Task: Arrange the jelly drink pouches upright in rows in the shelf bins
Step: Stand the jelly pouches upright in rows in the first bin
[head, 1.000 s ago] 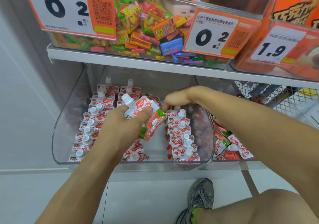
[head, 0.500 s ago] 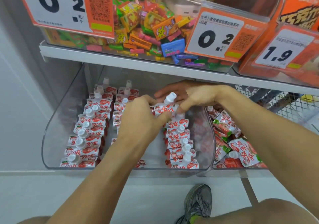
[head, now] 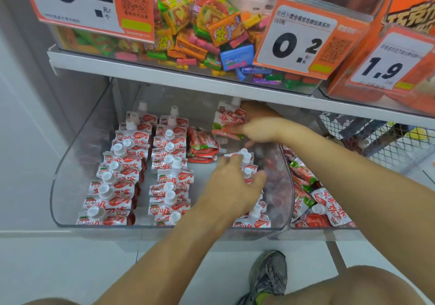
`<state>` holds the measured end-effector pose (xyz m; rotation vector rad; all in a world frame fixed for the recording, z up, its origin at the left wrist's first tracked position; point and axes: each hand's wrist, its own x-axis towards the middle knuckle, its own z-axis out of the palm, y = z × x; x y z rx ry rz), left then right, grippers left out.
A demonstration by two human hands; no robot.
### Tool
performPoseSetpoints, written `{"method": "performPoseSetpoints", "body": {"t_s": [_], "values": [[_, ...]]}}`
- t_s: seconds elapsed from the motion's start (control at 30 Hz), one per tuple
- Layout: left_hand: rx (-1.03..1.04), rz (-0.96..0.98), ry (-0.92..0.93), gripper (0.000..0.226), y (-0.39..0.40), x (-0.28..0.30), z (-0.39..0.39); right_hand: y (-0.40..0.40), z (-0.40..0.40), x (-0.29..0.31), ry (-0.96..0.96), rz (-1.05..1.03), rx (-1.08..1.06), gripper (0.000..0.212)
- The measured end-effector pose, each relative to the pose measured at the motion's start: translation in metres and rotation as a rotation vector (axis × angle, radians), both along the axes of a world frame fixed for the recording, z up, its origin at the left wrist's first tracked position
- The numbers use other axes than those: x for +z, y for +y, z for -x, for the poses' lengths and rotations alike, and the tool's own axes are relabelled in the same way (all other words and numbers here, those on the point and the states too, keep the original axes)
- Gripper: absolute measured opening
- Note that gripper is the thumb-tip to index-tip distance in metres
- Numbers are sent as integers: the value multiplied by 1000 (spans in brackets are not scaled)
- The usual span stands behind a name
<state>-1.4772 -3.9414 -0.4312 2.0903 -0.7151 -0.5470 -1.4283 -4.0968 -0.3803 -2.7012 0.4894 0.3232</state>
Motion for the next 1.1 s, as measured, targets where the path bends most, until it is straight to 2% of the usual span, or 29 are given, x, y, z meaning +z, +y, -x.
{"method": "performPoseSetpoints", "body": {"t_s": [0.07,0.17,0.23,0.33,0.53,0.6,0.67,0.73,0.8,0.87,0.9,0.97,1.1], "values": [[-58,-26,-42,68,-1,-8,7,3,-4,-1,-85,200,49,46],[-48,-8,-36,69,0,-14,10,8,-7,-2,140,373,140,27],[-33,-28,15,68,2,-14,11,6,-15,-2,259,407,176,29],[-44,-68,49,67,5,-12,12,5,-23,2,287,298,215,42],[-46,-109,92,57,8,-5,8,1,-29,-1,351,290,298,21],[-54,-117,100,57,11,-4,8,-2,-29,-2,352,188,237,31],[-59,-118,94,59,14,-4,7,-7,-31,-6,263,89,142,36],[-56,-115,85,58,17,-1,5,-11,-35,-10,144,146,167,26],[-63,-102,85,57,18,2,3,-12,-42,-16,106,176,190,14],[-75,-96,90,58,20,4,4,-13,-48,-23,173,44,137,43],[-77,-95,90,58,21,5,4,-13,-50,-28,231,-37,115,48],[-73,-97,90,59,21,3,6,-15,-53,-37,325,-140,110,43],[-73,-111,70,57,18,1,6,-18,-57,-41,345,-307,60,29]]}}
